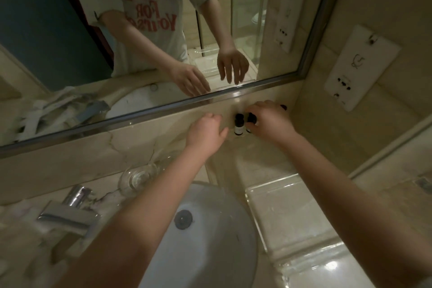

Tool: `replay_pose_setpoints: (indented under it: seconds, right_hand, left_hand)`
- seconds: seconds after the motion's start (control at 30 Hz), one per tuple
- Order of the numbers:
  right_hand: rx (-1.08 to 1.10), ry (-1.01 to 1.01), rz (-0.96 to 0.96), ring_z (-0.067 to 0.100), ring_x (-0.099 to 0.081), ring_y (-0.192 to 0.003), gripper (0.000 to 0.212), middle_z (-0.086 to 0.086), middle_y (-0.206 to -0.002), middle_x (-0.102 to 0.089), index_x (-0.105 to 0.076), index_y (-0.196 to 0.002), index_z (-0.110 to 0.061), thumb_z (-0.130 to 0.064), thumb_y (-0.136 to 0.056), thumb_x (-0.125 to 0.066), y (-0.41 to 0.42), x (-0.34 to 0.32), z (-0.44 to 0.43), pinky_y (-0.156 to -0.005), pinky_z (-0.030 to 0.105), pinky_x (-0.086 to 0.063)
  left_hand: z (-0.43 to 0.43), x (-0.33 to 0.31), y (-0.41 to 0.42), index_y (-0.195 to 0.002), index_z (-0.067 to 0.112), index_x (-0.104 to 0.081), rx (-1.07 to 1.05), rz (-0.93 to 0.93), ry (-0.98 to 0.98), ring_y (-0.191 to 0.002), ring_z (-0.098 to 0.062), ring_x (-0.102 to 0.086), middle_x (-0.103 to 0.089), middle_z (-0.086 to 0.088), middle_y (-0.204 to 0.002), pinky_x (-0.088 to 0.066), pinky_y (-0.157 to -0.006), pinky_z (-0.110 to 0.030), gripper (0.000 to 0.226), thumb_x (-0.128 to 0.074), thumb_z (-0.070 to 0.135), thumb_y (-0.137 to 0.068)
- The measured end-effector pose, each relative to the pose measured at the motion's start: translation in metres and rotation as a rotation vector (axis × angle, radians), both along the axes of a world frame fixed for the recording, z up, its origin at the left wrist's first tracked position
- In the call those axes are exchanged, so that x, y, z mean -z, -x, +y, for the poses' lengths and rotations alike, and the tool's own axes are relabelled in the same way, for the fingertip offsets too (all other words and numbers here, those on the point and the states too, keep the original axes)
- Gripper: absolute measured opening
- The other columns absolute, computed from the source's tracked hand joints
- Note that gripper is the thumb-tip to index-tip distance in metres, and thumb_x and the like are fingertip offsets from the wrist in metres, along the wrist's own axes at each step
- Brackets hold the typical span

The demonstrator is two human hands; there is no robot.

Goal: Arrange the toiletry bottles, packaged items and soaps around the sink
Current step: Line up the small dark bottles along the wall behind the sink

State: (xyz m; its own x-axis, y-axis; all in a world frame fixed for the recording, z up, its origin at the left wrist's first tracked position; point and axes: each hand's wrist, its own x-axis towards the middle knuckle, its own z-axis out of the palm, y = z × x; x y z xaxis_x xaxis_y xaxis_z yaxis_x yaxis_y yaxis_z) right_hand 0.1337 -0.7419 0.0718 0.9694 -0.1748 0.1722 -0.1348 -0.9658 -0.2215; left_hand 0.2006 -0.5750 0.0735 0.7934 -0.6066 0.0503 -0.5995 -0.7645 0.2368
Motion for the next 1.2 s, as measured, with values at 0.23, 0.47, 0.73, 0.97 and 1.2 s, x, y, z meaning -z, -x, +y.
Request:
replay_pose_setpoints:
  seconds: [0.23, 0.47, 0.73, 0.97, 1.2]
  right_hand:
    - [-0.026, -0.051, -0.032, 0.027, -0.056, -0.109, 0.04, 0.005, -0.12, -0.064, -0.06, -0.121, -0.016, -0.032, -0.085, -0.062, 0.06, -0.01, 0.077, -0.086, 0.042, -0.049]
    - [-0.078, -0.128, 0.102, 0.026, -0.053, -0.113, 0.037, 0.003, -0.122, -0.062, -0.058, -0.122, -0.019, -0.033, -0.087, -0.058, 0.093, -0.002, 0.175, -0.09, 0.038, -0.046]
    - [-0.311, -0.175, 0.333, 0.023, -0.054, -0.116, 0.038, 0.002, -0.125, -0.06, -0.056, -0.125, -0.02, -0.034, -0.09, -0.056, 0.094, 0.031, 0.315, -0.095, 0.034, -0.044]
    - [-0.545, -0.157, 0.602, 0.022, -0.054, -0.115, 0.038, 0.003, -0.125, -0.06, -0.055, -0.125, -0.019, -0.035, -0.091, -0.056, 0.072, 0.054, 0.434, -0.092, 0.031, -0.042]
    - [-0.743, -0.072, 0.742, 0.03, -0.048, -0.122, 0.049, 0.011, -0.136, -0.05, -0.044, -0.136, -0.018, -0.032, -0.09, -0.053, 0.068, 0.082, 0.542, -0.1, 0.039, -0.042]
  left_hand:
    - [0.091, -0.008, 0.047, -0.12, 0.009, -0.057, -0.085, 0.024, -0.012, -0.114, -0.032, -0.053, -0.058, -0.013, -0.122, -0.046, -0.091, -0.039, 0.043, -0.053, 0.036, -0.087]
    - [0.213, 0.007, 0.091, -0.115, 0.009, -0.061, -0.233, 0.101, 0.058, -0.111, -0.034, -0.055, -0.061, -0.016, -0.117, -0.048, -0.09, -0.039, 0.038, -0.058, 0.032, -0.085]
    - [0.361, 0.039, 0.128, -0.119, 0.006, -0.059, -0.465, 0.268, 0.015, -0.115, -0.032, -0.053, -0.058, -0.015, -0.123, -0.045, -0.094, -0.037, 0.042, -0.056, 0.036, -0.088]
    - [0.486, 0.063, 0.144, -0.124, 0.008, -0.054, -0.633, 0.463, -0.168, -0.115, -0.033, -0.053, -0.056, -0.014, -0.128, -0.045, -0.093, -0.038, 0.048, -0.052, 0.041, -0.09]
    - [0.591, 0.073, 0.153, -0.124, 0.008, -0.054, -0.884, 0.531, -0.09, -0.112, -0.03, -0.054, -0.053, -0.014, -0.127, -0.048, -0.093, -0.038, 0.048, -0.059, 0.038, -0.086]
